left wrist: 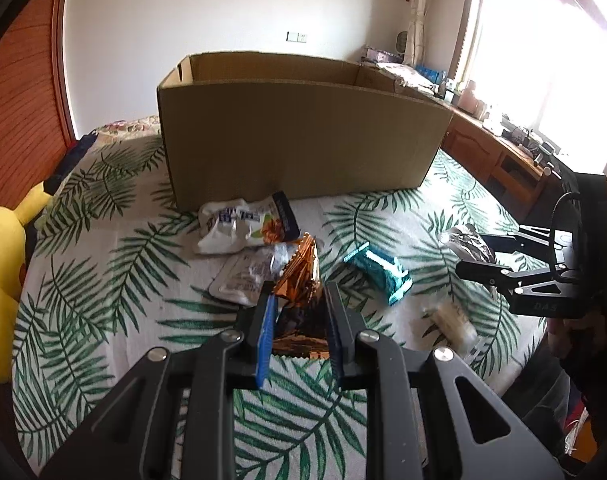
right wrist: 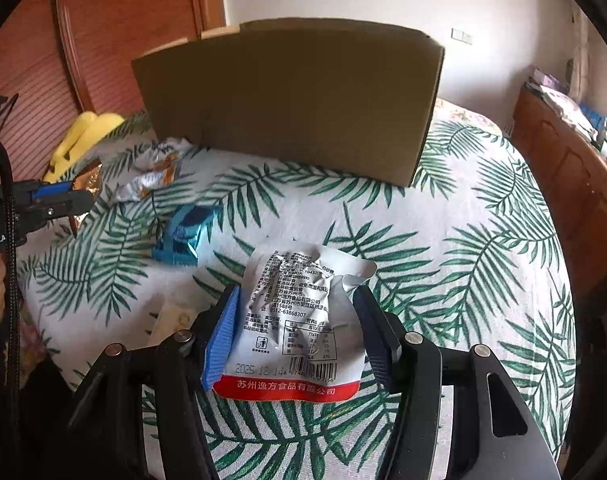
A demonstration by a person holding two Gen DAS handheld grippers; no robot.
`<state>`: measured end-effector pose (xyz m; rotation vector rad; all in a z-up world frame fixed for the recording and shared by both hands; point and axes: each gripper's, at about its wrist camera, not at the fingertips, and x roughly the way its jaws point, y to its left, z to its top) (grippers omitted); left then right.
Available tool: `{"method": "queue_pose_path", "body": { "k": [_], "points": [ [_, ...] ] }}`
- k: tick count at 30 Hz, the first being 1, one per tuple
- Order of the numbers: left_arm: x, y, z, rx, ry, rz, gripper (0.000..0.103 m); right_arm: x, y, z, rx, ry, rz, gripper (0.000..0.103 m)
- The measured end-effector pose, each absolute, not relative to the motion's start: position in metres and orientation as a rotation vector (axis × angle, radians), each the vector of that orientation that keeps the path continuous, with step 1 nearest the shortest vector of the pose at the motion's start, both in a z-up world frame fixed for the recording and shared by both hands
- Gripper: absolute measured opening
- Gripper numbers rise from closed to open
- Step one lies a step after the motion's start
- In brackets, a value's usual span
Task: Organize snacks
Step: 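Lift both held snacks and carry them over the cardboard box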
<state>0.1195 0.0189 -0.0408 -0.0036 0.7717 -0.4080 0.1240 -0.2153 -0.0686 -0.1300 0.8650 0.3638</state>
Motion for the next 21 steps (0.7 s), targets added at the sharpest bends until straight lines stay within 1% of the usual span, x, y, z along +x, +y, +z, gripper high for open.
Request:
{"method": "queue_pose_path", "body": {
  "k": [11, 21],
  "points": [
    [0.145, 0.017, -0.018, -0.006, 0.706, -0.413, 0.021, 0.136, -0.221, -0.034, -0.09, 0.788, 0.372, 0.059],
    [0.183, 0.023, 0.02, -0.011, 0.607, -0.419, 0.021, 0.167, -0.213, 0.007, -0.101, 0.701, 0.391, 0.059]
  ]
}}
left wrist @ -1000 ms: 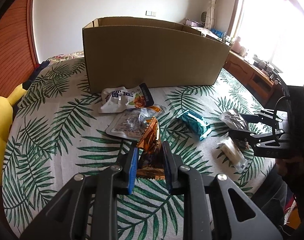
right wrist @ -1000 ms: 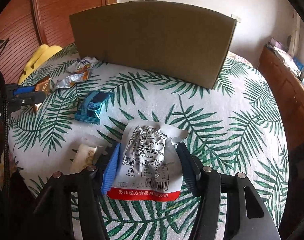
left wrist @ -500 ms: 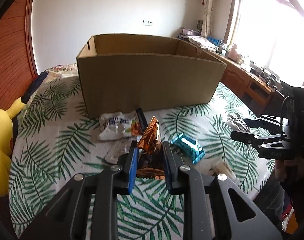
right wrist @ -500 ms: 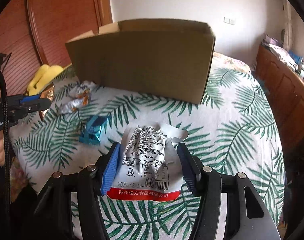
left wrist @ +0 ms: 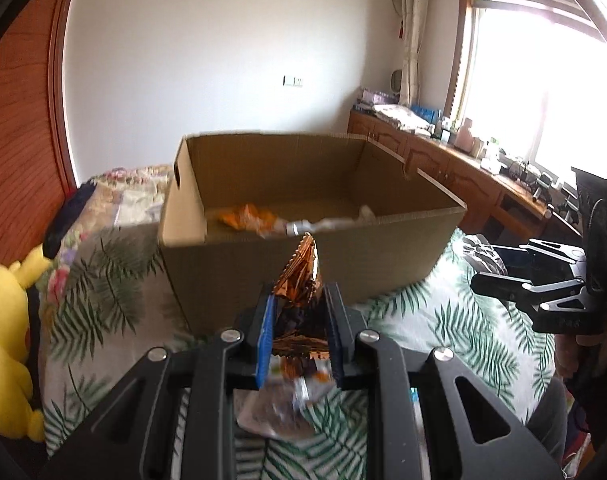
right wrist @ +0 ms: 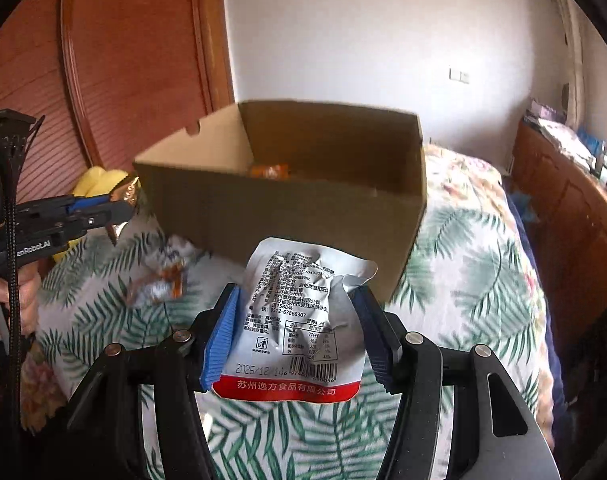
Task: Organize snacks
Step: 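Lift both held snacks and carry them over the cardboard box, then open both tools to drop the snacks into the box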
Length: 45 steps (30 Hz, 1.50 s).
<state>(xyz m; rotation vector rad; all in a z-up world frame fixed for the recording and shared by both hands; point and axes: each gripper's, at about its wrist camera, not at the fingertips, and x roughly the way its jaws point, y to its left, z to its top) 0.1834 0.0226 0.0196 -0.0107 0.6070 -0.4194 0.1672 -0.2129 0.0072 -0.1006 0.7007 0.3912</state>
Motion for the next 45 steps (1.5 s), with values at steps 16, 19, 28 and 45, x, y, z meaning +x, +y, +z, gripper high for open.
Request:
{"method": "queue_pose_path", "body": {
  "k": [16, 19, 28, 45],
  "points": [
    [0.244, 0.02, 0.047, 0.014, 0.533, -0.428, 0.021, 0.219, -0.183, 0.056, -0.135, 0.581, 0.423, 0.059],
    [0.255, 0.02, 0.047, 0.021, 0.534, -0.419, 0.021, 0.232, -0.177, 0.059, -0.141, 0.568, 0.43, 0.059],
    [0.29, 0.019, 0.034, 0.013, 0.558, -0.412, 0.021, 0.266, -0.172, 0.05, -0.132, 0.569, 0.423, 0.06],
    [0.303, 0.001, 0.019, 0.031, 0.603, -0.41, 0.026, 0.294, -0.171, 0.022, -0.111, 0.635, 0.389, 0.06]
  ]
}}
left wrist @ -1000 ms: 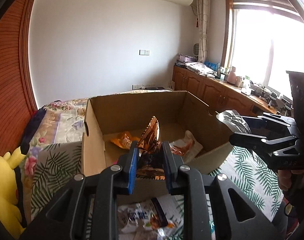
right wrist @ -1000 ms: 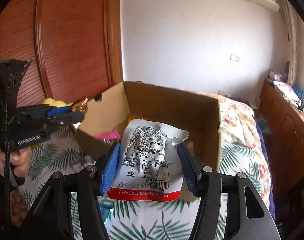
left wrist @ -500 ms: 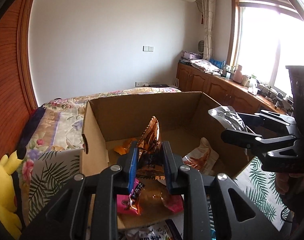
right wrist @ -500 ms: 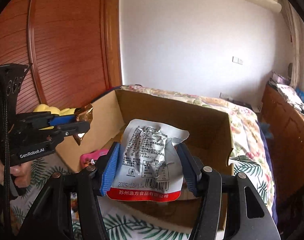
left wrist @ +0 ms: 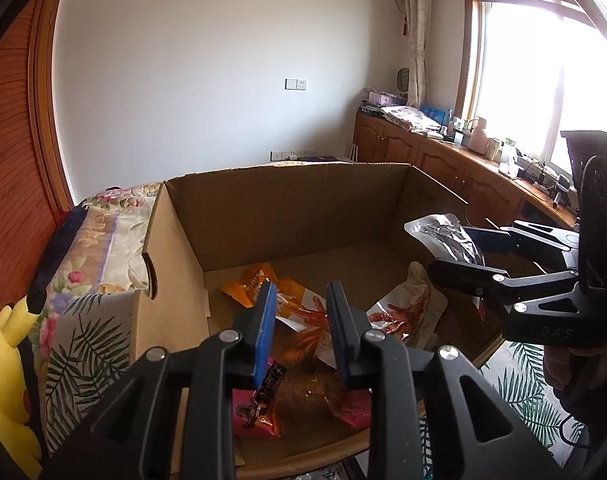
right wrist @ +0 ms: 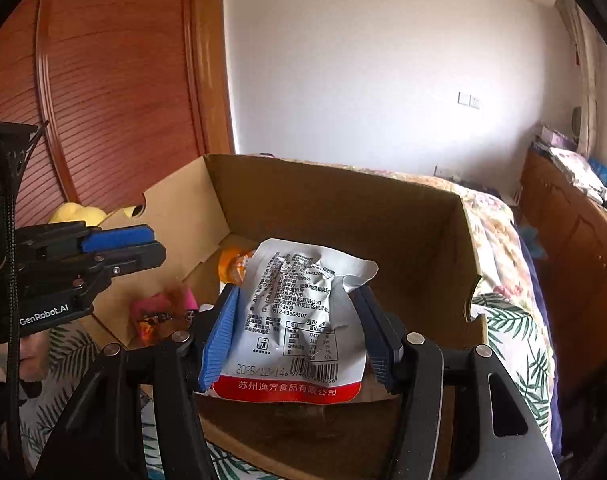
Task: Organize snacks
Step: 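Open both tools to drop the snacks into the box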
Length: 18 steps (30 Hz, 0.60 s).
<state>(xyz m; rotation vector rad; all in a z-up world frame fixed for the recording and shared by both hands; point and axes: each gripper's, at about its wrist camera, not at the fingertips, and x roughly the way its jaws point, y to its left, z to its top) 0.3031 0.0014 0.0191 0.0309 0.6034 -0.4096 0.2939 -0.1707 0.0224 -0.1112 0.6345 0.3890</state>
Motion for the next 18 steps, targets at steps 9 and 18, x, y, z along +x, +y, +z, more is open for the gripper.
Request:
{"method": "queue_pose_path", "body": {
  "k": [9, 18],
  "points": [
    [0.301, 0.003, 0.02, 0.032, 0.604, -0.404, 0.035, 0.3, -0.17, 0.017, -0.111, 0.645, 0.38, 0.061],
    [0.301, 0.005, 0.018, 0.027, 0.61, -0.397, 0.049, 0.304, -0.173, 0.012, -0.091, 0.66, 0.368, 0.063]
  ]
}}
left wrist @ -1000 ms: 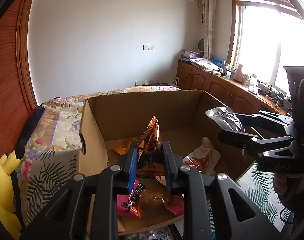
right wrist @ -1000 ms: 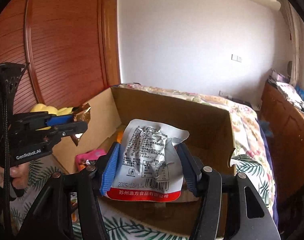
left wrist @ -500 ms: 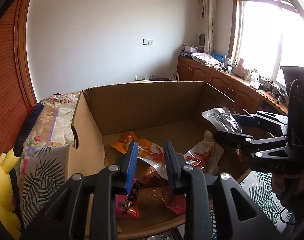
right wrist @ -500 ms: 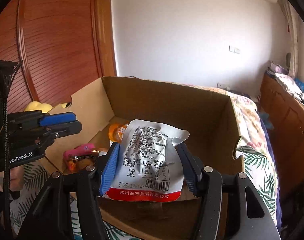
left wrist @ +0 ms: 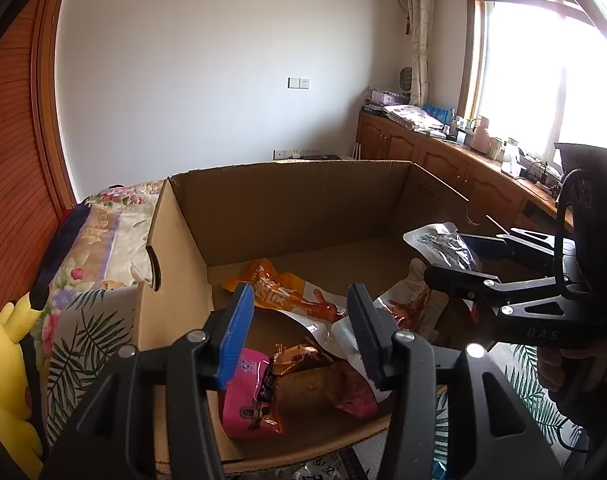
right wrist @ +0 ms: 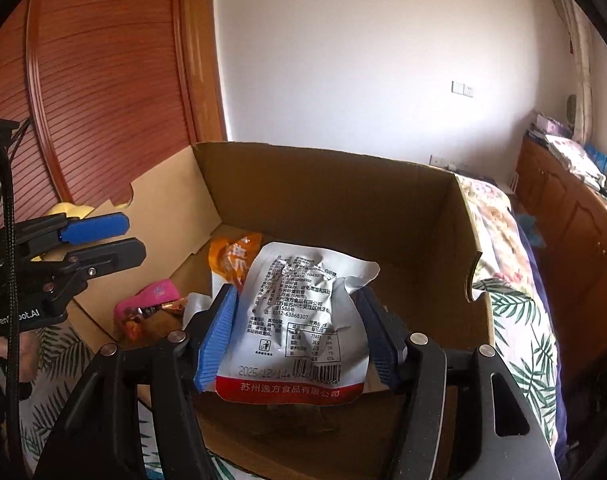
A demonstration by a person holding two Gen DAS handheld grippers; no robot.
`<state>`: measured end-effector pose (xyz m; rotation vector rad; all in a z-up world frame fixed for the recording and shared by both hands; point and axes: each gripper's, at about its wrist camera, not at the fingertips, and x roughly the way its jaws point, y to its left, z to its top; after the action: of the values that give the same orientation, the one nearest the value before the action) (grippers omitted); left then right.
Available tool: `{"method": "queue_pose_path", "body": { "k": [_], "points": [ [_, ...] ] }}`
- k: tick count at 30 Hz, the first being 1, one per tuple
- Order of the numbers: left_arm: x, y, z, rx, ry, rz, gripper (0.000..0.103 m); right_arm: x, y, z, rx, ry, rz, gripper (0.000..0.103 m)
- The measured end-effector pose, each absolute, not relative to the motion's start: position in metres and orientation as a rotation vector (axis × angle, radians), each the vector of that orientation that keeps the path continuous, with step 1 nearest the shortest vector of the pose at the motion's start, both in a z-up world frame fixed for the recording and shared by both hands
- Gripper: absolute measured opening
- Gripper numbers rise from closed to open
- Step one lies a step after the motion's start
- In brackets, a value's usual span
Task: Organize snacks
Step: 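Open both tools to drop the snacks into the box, then move both open tools back from the box to the snack pile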
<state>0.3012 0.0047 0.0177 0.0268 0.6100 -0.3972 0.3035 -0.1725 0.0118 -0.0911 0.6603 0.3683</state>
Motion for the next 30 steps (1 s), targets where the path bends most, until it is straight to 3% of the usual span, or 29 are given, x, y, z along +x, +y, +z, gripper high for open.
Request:
{"method": "queue_pose_path", "body": {
  "k": [9, 17, 27, 30],
  "points": [
    [0.287, 0.012, 0.025, 0.027, 0.602, -0.387, 0.051, 0.294, -0.175, 0.019, -0.073, 0.645, 0.359, 0.071],
    [0.249, 0.019, 0.037, 0.04, 0.571, -0.389, 0.068, 0.243, -0.184, 0.038, -0.059, 0.615, 0.389, 0.071],
    [0.214, 0.027, 0.018, 0.052, 0.61, -0.378, 0.068, 0.188, -0.176, 0.018, -0.048, 0.67, 0.448, 0.071],
    [0.208, 0.031, 0.01, 0.039, 0.63, -0.373, 0.068, 0.181, -0.169, 0.002, -0.046, 0.706, 0.47, 0.065]
  ]
}}
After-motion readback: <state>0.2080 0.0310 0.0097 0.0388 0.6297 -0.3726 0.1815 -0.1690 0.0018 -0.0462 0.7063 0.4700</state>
